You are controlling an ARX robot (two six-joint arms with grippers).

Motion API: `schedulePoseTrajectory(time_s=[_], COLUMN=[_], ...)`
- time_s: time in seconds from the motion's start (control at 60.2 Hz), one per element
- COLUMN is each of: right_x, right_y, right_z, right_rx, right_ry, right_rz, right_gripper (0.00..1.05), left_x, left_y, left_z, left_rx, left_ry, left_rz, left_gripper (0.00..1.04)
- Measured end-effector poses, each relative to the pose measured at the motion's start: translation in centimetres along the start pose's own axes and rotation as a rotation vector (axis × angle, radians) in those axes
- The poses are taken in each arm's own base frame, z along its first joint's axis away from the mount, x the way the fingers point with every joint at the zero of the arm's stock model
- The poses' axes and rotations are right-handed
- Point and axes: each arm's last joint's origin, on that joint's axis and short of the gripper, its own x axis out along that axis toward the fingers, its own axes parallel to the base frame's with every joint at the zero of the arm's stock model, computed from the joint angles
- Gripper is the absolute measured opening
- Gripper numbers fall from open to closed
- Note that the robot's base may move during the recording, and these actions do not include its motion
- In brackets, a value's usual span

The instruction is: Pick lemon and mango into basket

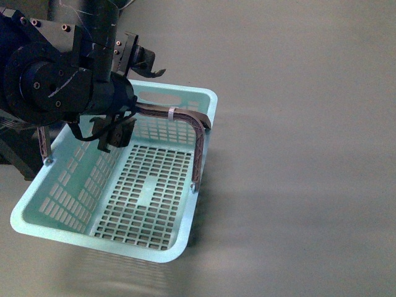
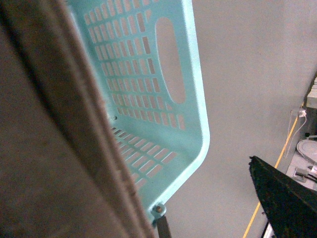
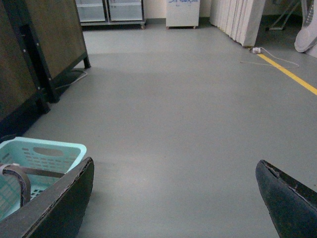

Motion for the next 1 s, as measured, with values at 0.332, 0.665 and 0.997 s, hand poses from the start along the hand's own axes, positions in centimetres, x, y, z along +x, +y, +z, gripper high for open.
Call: schedulePoseTrajectory(time_s=[0.332, 0.665, 0.997], right_x=[0.0, 0.0, 0.0], right_y=[0.0, 0.0, 0.0], right_z=[0.0, 0.0, 0.0], right_rx=[0.0, 0.0, 0.0], right_ry=[0.0, 0.0, 0.0], right_rz=[0.0, 0.0, 0.0], right_gripper=[0.96, 0.96, 0.96], left_x=[0.9, -5.0, -18.7], left_y=[-0.1, -0.4, -7.6], left_z=[0.3, 0.7, 2.7], left_rx=[-0.078, -0.126, -0.202], left_ry=[0.01, -0.02, -0.088], left_rz=[0.04, -0.023, -0.32], left_gripper=[0.31, 0.31, 0.29])
